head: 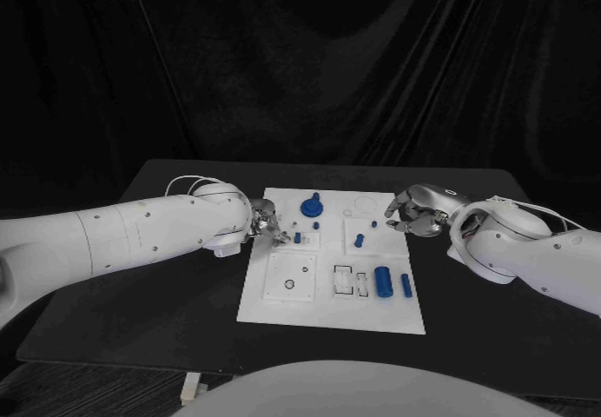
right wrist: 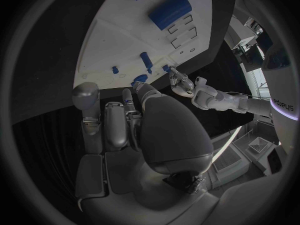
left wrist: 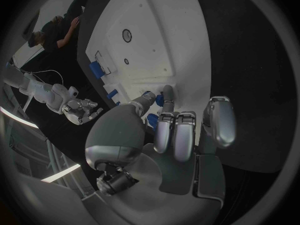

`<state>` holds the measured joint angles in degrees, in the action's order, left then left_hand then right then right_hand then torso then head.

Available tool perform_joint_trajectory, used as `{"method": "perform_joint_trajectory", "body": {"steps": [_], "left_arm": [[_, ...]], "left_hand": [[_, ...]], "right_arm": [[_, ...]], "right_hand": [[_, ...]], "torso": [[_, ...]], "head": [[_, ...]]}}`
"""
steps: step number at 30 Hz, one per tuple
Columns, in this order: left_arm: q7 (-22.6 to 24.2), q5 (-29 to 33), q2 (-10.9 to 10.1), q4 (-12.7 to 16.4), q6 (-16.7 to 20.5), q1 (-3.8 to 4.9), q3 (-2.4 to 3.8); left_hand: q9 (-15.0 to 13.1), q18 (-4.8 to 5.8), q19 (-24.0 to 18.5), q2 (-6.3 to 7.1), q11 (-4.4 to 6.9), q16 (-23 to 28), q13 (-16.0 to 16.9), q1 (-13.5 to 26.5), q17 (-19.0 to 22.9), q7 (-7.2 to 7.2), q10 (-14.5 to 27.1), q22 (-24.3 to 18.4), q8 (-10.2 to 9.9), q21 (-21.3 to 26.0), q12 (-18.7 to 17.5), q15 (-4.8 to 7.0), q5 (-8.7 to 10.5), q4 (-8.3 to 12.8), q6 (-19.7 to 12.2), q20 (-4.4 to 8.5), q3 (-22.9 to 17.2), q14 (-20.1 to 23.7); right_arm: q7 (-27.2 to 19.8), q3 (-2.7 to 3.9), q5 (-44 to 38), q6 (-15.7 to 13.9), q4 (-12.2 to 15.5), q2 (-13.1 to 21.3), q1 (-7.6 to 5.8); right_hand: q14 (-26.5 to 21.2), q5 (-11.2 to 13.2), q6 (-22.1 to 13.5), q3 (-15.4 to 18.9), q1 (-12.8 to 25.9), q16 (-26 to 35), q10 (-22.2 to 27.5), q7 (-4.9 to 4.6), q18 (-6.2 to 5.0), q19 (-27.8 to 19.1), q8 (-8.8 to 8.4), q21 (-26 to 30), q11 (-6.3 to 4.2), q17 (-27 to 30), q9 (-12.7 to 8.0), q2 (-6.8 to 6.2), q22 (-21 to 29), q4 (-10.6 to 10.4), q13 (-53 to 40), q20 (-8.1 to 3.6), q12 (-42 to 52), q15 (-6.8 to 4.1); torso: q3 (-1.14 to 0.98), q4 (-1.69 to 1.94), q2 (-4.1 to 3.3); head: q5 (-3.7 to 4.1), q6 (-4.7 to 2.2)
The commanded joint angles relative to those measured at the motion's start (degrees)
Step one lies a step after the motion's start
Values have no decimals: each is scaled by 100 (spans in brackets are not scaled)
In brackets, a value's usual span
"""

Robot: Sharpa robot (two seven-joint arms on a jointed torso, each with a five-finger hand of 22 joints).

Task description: Assemble the parts on the task board

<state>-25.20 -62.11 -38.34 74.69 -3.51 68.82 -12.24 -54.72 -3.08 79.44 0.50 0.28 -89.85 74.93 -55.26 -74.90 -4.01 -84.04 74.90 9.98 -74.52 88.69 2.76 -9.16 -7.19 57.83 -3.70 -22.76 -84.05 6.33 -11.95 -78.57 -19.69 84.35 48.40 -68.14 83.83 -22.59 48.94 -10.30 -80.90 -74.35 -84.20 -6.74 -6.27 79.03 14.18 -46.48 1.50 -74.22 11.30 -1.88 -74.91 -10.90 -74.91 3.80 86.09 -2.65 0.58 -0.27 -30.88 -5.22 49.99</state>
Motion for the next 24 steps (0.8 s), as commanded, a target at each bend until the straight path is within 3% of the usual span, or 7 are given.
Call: {"method": "perform_joint_trajectory", "body": {"steps": [1, 8, 17, 24], "left_arm": [[146, 10, -5, 27, 185, -9, 4], [178, 10, -15, 36, 279, -9, 4], [216, 10, -12, 18, 298, -9, 4], [220, 10, -5, 10, 284, -9, 4]], "left_hand": [[-1, -85, -18, 41, -35, -15, 1338, -72, -1510, 21, -412, 986, -10, 28, -10, -26, 3, 33, -22, -20, 37, -595], [6, -85, -12, 6, -28, -15, 1341, -233, -1510, 30, -415, 988, -5, 26, -7, -22, -96, 90, -24, -21, 42, -595], [-18, -90, -24, -68, -27, -15, 1329, -430, -1510, 28, -400, 983, 19, 51, -17, -21, -617, 110, -84, -18, 21, -595], [-37, -88, -23, -56, -35, -15, 1335, -443, -1510, 17, -406, 984, 24, 49, -12, -25, -732, 100, -130, -22, 29, -595]], "right_arm": [[112, 3, -12, 39, 0, 1, 14], [117, 3, -12, 60, -5, -6, 18], [137, 3, -12, 109, -6, -3, 23], [157, 3, -12, 157, -4, -1, 26]], "right_hand": [[235, -18, 22, -44, -54, 9, -143, -11, -115, -48, -28, 38, 30, 6, -8, -10, -476, 3, -932, -3, -32, 30], [235, -18, 22, -44, -54, 9, -143, -11, -115, -48, -28, 38, 30, 6, -8, -10, -476, 3, -932, -3, -32, 30], [237, -35, 24, -52, -50, 4, -142, -13, -117, -49, -29, 52, 31, 1, -9, -13, -473, 5, -930, -3, -33, 30], [237, -61, 28, -66, -47, 6, -141, -12, -116, -47, -29, 51, 29, 3, -10, -11, -474, 7, -929, -4, -34, 30]], "torso": [[-1, 3, 0], [7, -3, -6], [-1, 8, -7], [1, 1, -7]], "head": [[-7, 1], [-27, 1], [-14, 1], [-31, 1]]}}
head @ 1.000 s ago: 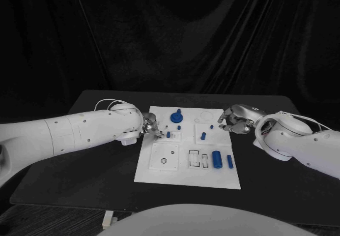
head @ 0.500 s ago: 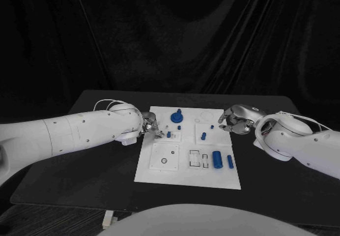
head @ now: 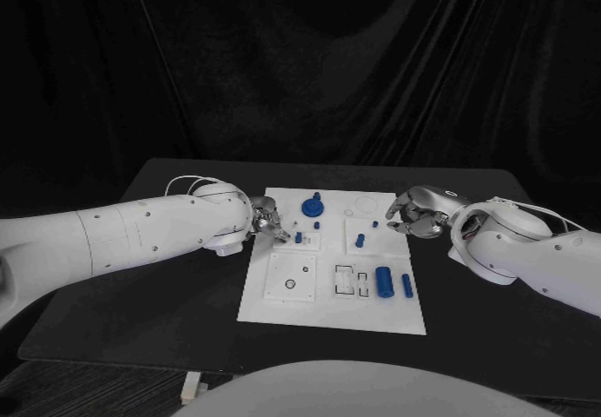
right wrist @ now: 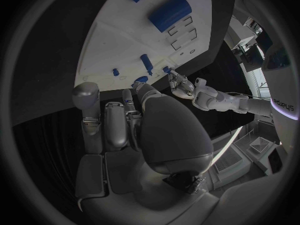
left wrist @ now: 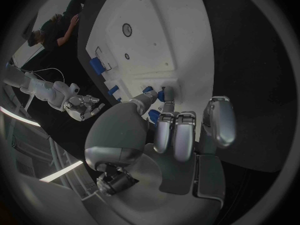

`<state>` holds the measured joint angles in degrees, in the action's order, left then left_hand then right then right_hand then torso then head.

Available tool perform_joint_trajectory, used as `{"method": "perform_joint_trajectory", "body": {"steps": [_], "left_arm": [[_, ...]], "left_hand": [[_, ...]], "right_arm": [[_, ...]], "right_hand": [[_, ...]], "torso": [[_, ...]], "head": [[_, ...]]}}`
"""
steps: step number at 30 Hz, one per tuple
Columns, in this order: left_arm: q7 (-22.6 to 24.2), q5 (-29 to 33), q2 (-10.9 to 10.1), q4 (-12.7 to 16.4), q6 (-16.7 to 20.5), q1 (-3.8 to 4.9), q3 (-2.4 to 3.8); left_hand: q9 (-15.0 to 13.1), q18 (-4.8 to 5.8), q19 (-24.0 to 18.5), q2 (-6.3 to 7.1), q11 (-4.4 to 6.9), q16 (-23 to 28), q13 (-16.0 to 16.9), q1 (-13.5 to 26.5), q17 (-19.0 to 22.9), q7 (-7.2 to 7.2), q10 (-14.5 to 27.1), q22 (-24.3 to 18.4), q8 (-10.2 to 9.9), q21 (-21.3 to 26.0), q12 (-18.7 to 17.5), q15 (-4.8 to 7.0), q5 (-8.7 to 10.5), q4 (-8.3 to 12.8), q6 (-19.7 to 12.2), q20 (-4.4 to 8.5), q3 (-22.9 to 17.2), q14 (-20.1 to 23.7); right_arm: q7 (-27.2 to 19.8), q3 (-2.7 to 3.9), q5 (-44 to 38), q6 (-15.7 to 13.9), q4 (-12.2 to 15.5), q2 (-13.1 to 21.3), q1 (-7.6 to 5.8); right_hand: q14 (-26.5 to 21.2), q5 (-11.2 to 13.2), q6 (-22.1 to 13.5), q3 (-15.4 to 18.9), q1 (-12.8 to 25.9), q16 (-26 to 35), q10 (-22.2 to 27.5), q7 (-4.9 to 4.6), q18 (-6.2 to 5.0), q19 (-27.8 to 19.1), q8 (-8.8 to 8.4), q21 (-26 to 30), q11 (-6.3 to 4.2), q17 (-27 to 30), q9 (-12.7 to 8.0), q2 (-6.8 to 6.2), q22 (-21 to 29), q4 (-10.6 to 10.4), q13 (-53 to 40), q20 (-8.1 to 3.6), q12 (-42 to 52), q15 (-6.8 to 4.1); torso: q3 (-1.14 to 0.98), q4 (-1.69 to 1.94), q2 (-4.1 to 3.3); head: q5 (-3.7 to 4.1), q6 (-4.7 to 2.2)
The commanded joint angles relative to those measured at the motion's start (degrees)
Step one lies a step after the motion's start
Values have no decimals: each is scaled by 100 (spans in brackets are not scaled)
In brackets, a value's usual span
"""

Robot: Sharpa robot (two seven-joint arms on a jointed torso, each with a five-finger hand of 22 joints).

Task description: Assemble the parts on the task board

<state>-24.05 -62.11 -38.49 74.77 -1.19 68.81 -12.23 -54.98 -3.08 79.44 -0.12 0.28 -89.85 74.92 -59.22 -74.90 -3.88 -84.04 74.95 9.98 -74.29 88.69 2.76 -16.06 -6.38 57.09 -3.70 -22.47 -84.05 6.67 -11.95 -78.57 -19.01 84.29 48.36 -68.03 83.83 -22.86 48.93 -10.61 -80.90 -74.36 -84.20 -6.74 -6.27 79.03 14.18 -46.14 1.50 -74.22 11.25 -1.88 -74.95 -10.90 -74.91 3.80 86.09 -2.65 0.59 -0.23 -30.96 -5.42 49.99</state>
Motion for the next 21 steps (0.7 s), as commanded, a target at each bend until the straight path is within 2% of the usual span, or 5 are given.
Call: {"method": "perform_joint_trajectory", "body": {"steps": [1, 4, 7, 11, 21], "left_arm": [[102, 10, 13, -3, 49, -8, 3], [99, 10, 20, -13, 38, -8, 3], [105, 10, 24, -20, 30, -8, 3], [137, 10, 31, -26, 31, -8, 3], [291, 10, 43, -37, 101, -8, 3]], "left_hand": [[-39, -89, -25, 4, -38, -15, 1335, -56, -1510, 3, -406, 978, 43, 30, -12, -29, -123, 14, -71, -25, 0, -595], [-85, -88, -22, 2, -37, -15, 1337, -63, -1510, 3, -408, 980, 77, 26, -11, -31, -219, 2, -84, -26, 1, -595], [-169, -91, -26, -20, -36, -15, 1336, -64, -1510, 8, -405, 979, 135, 30, -12, -32, -467, -40, -116, -26, -24, -595], [-285, -93, -36, -47, -32, -15, 1330, -147, -1510, 6, -396, 976, 204, 40, -18, -27, -973, -29, -187, -23, -172, -595], [-473, -92, -37, -90, -24, -15, 1326, -327, -1510, 2, -390, 979, 361, 26, -23, -21, -1251, 153, -194, -13, -832, -595]], "right_arm": [[125, 3, -12, 95, 2, 3, 16], [131, 3, -12, 112, 2, 2, 18], [138, 3, -12, 130, 3, 2, 19], [147, 3, -12, 151, 5, 4, 20], [172, 3, -12, 205, 11, 12, 22]], "right_hand": [[238, -50, 28, -42, -45, 7, -141, -12, -116, -47, -30, 22, 27, 4, -7, -12, -470, 9, -929, -4, -35, 29], [237, -68, 29, -50, -43, 10, -142, -11, -117, -47, -31, 27, 25, 7, -8, -13, -469, 11, -930, -5, -34, 27], [237, -109, 31, -70, -36, 13, -138, -9, -119, -47, -32, 41, 20, 10, -11, -11, -468, 12, -925, -7, -38, 24], [237, -144, 32, -89, -32, 16, -138, -7, -119, -45, -34, 45, 16, 13, -14, -12, -468, 16, -924, -9, -39, 21], [234, -235, 36, -145, -34, 29, -134, -3, -121, -45, -38, 69, 8, 25, -19, -12, -467, 36, -920, -15, -42, 14]], "torso": [[1, -6, 1], [2, -7, 1], [2, -5, 2], [1, -1, 0], [0, -7, 2]], "head": [[-15, 1], [-18, 1], [-18, 1], [-10, 1], [-17, 1]]}}
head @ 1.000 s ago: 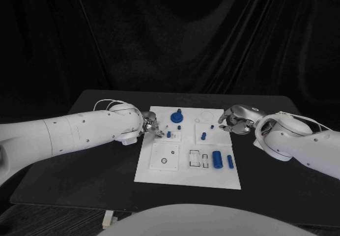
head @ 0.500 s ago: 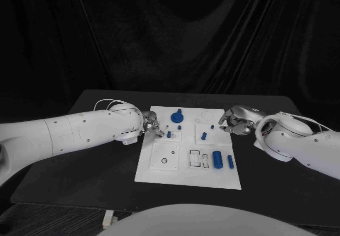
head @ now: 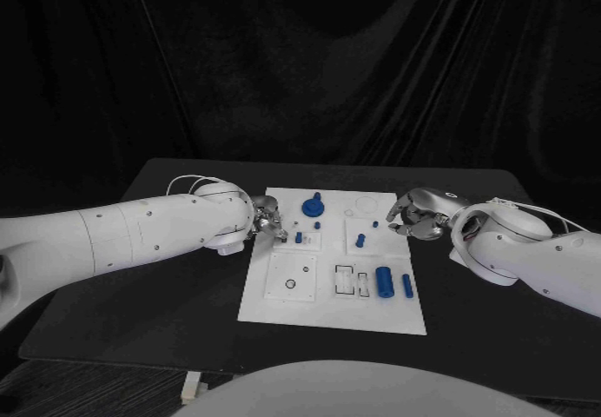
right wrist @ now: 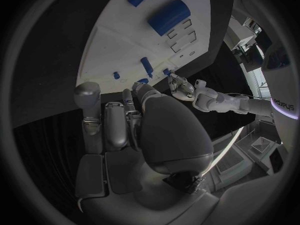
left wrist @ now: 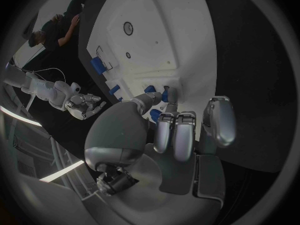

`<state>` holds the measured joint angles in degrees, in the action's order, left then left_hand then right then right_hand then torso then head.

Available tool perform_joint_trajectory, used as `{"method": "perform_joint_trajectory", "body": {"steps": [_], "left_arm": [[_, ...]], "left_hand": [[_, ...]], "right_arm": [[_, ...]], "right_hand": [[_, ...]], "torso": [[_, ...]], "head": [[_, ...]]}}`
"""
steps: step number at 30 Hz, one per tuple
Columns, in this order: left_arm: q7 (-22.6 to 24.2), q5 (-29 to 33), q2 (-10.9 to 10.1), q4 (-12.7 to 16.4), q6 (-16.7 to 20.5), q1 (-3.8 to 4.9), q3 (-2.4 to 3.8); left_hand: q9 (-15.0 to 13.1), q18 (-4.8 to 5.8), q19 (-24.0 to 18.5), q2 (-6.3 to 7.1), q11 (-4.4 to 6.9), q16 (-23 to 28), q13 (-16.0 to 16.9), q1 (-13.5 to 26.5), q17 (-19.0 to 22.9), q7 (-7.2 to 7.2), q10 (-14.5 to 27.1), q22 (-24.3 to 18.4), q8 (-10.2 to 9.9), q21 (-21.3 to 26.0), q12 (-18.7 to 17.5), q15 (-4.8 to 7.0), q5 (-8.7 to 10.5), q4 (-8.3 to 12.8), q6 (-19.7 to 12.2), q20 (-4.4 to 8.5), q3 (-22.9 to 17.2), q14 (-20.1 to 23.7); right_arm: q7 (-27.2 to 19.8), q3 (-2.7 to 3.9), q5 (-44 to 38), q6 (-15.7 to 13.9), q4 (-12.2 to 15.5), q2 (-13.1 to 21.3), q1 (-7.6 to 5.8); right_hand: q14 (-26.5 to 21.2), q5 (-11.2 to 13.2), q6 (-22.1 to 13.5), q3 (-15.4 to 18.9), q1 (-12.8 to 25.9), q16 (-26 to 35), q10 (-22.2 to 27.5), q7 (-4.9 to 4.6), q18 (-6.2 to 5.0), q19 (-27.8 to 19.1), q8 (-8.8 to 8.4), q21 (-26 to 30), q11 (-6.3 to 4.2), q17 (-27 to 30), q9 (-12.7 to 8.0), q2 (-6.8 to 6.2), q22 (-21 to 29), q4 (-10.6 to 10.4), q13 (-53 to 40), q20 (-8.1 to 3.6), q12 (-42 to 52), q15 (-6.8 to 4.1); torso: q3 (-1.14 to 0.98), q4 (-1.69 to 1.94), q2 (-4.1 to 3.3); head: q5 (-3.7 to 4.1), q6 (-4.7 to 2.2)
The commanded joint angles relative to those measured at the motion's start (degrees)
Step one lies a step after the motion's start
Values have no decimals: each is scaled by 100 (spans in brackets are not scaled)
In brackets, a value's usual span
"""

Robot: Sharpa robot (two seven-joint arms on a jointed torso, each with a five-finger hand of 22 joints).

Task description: Assemble the parts on the task board

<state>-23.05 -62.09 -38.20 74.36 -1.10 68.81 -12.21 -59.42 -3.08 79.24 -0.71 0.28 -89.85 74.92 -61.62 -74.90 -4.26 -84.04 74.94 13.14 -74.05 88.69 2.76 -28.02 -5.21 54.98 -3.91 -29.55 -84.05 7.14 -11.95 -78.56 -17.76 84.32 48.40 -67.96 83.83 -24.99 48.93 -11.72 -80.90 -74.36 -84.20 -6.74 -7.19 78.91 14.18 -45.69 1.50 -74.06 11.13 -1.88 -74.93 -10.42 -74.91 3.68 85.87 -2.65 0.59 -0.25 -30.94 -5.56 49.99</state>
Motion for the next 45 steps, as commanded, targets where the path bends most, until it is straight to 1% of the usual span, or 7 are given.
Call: {"method": "perform_joint_trajectory", "body": {"steps": [1, 19, 26, 33, 36, 37, 45], "left_arm": [[208, 8, 12, 5, 101, -8, 1], [942, 8, -209, 177, 327, 6, 4], [1315, 372, -374, 263, 152, 156, 7], [911, 1344, -462, 209, -444, 352, 8], [655, 1454, -452, 153, -683, 397, 8], [562, 1480, -443, 126, -764, 409, 8], [-31, 1578, -282, -157, -1297, 452, 8]], "left_hand": [[-49, -94, -22, -31, -24, -15, 1321, -90, -1510, 35, -384, 978, 64, 8, -28, -22, -110, 56, 18, 9, -232, -595], [-198, -90, -21, 41, -16, -15, 1295, -13, -1510, 44, -359, 985, 251, -35, -50, -8, -82, 187, 92, 15, -1012, -595], [-235, -76, 12, 92, 3, -15, 1290, -10, -1510, 61, -356, 1004, 320, -100, -54, 5, -47, 218, 145, 25, -1166, -595], [-249, -70, 17, 116, 2, -15, 1312, -23, -1510, 58, -381, 1012, 338, -126, -35, 7, -134, 235, 136, 29, -1233, -595], [-262, -61, 44, 159, 9, -15, 1339, -35, -1510, 64, -413, 1025, 365, -176, -11, 14, -260, 278, 158, 36, -1232, -595], [-253, -57, 55, 174, 14, -15, 1349, -28, -1510, 70, -427, 1028, 366, -201, -1, 22, -492, 290, 181, 44, -1148, -595], [-227, -61, 44, 236, 20, -15, 1343, -69, -1510, 76, -422, 1021, 339, -197, -7, 26, -342, 424, 188, 50, -967, -595]], "right_arm": [[126, 3, -12, 83, 8, 8, 15], [159, 3, -12, 83, 5, 4, 17], [169, 3, -12, 66, 9, 0, 17], [165, 3, -12, 44, 19, -12, 17], [162, 3, -12, 35, 20, -12, 17], [160, 3, -12, 31, 20, -13, 17], [152, 3, -12, 13, 19, -24, 17]], "right_hand": [[235, -39, 36, -44, -35, 25, -134, -3, -30, -34, -38, 32, 7, 5, -8, -12, -468, -9, -920, -4, -20, 13], [233, -92, 38, -82, -36, 35, -132, -1, -33, -38, -40, 58, 4, 14, -11, -8, -465, 4, -917, -8, -23, 10], [232, -102, 39, -101, -43, 40, -130, 0, -32, -35, -40, 54, 2, 19, -12, 1, -467, 12, -914, -9, -25, 9], [232, -102, 39, -101, -43, 40, -130, 0, -32, -35, -40, 54, 2, 19, -12, 1, -467, 12, -914, -9, -25, 9], [232, -105, 37, -109, -46, 38, -129, 0, -33, -36, -41, 58, 1, 17, -13, 2, -467, 17, -913, -9, -25, 8], [232, -105, 37, -109, -46, 38, -129, 0, -33, -36, -41, 58, 1, 17, -13, 2, -467, 17, -913, -9, -25, 8], [233, -106, 35, -116, -50, 35, -130, 0, -34, -37, -43, 66, -1, 14, -14, 0, -466, 23, -914, -10, -25, 7]], "torso": [[0, -4, 0], [-1, -4, 0], [4, -11, 0], [3, -23, 1], [2, -28, 0], [3, -31, 0], [-7, -19, -5]], "head": [[-4, 1], [48, 1], [63, 1], [76, 1], [81, 1], [79, 1], [91, 1]]}}
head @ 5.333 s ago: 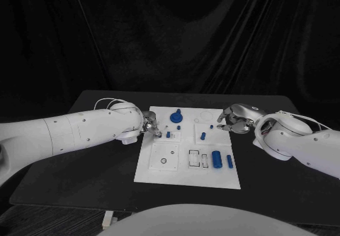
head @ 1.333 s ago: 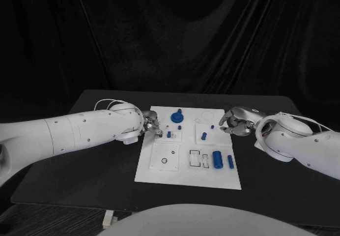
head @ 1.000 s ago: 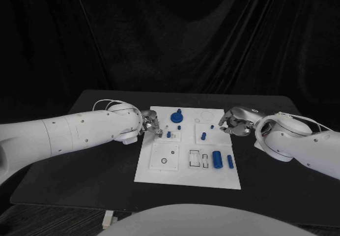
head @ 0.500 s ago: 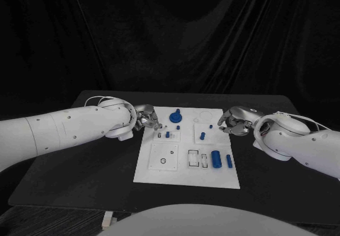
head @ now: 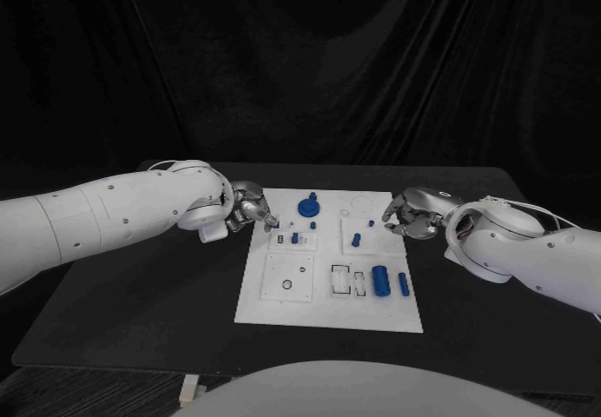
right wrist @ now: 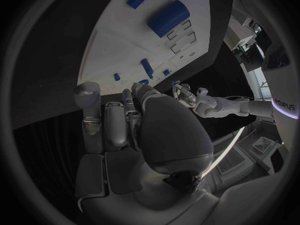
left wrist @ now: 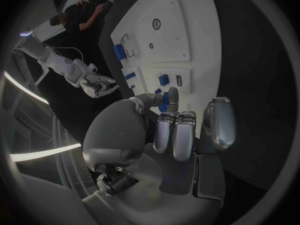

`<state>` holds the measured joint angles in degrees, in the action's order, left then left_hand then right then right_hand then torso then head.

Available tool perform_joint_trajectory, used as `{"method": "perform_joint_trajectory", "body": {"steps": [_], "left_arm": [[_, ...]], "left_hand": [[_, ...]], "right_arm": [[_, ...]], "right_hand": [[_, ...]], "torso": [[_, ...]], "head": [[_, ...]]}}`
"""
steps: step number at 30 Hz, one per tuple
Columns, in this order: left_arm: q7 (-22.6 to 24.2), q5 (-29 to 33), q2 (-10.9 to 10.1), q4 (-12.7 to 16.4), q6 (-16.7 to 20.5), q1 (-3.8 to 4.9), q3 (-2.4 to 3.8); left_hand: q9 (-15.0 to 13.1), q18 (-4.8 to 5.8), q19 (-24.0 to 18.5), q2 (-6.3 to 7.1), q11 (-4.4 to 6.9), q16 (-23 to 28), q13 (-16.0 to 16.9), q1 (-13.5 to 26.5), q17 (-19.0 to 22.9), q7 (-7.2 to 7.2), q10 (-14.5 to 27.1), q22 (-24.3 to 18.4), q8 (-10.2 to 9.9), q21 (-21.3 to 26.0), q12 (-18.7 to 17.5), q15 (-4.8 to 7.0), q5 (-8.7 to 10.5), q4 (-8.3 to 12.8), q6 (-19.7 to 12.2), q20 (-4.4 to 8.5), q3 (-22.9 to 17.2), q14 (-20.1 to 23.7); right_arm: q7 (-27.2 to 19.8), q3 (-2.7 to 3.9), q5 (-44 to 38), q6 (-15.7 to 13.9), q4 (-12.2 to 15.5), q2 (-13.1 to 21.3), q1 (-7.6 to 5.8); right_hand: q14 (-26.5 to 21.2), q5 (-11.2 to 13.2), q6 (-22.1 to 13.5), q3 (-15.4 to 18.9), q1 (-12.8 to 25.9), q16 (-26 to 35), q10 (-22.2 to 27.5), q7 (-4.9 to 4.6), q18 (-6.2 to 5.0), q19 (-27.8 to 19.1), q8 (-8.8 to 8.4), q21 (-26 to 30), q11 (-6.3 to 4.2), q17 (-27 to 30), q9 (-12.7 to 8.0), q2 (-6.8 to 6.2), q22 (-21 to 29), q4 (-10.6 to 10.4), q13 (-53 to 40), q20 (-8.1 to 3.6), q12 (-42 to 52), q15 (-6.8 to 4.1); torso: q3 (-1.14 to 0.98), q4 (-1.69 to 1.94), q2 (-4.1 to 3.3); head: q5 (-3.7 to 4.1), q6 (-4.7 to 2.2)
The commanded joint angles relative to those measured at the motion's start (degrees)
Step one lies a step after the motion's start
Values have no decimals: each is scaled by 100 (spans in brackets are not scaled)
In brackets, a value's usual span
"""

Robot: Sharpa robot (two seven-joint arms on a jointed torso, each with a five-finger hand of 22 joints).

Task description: Assemble the parts on the task board

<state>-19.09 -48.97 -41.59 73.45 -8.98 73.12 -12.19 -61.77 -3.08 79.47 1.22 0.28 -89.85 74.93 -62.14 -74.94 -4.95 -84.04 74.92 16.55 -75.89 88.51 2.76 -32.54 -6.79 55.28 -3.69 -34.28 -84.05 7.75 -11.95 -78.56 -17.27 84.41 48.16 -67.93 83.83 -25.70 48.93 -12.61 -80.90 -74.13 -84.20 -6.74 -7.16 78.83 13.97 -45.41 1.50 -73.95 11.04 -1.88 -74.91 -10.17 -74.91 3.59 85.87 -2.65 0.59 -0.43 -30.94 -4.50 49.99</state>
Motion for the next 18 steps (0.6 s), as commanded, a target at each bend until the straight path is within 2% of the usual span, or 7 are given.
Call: {"method": "perform_joint_trajectory", "body": {"steps": [1, 6, 9, 18], "left_arm": [[-477, 270, 86, -106, -560, 22, 6], [-769, 281, 268, -335, -862, 27, 6], [-885, 283, 390, -460, -960, 28, 6], [-923, -39, 704, -767, -952, 28, 6]], "left_hand": [[8, -60, 25, 43, 21, -15, 1345, -18, -1506, 146, -425, 1025, -1, -19, 14, 26, 119, 587, 162, 28, -486, -595], [8, -55, 41, 28, 31, -15, 1369, -40, -1506, 159, -451, 1031, 12, -42, 34, 33, 95, 636, 201, 32, -483, -595], [10, -54, 48, 18, 35, -15, 1373, -52, -1506, 161, -455, 1034, 12, -51, 37, 37, 76, 660, 207, 34, -486, -595], [14, -51, 62, -3, 40, -15, 1387, -85, -1506, 161, -471, 1039, 4, -69, 49, 46, 46, 718, 203, 42, -493, -595]], "right_arm": [[91, 3, -13, -36, 9, 0, 13], [89, 3, -13, -39, 7, -9, 14], [83, 3, -13, -48, 8, -15, 14], [55, 3, -13, -99, 53, -3, 14]], "right_hand": [[233, -36, 34, -27, -50, 12, -130, 0, -37, -29, -22, 38, -1, 2, -5, 0, -468, -2, -914, -2, -25, 7], [233, -36, 34, -27, -50, 12, -130, 0, -37, -29, -22, 38, -1, 2, -5, 0, -468, -2, -914, -2, -25, 7], [233, -37, 33, -35, -55, 14, -132, 0, -36, -27, -23, 35, -1, 4, -6, -2, -469, 5, -918, -3, -23, 6], [233, -37, 33, -35, -55, 14, -132, 0, -36, -27, -23, 35, -1, 4, -6, -2, -469, 5, -918, -3, -23, 6]], "torso": [[-6, -1, -8], [-3, 16, -10], [1, 7, -11], [1, 10, 2]], "head": [[-18, 1], [-10, 1], [-7, 1], [13, 1]]}}
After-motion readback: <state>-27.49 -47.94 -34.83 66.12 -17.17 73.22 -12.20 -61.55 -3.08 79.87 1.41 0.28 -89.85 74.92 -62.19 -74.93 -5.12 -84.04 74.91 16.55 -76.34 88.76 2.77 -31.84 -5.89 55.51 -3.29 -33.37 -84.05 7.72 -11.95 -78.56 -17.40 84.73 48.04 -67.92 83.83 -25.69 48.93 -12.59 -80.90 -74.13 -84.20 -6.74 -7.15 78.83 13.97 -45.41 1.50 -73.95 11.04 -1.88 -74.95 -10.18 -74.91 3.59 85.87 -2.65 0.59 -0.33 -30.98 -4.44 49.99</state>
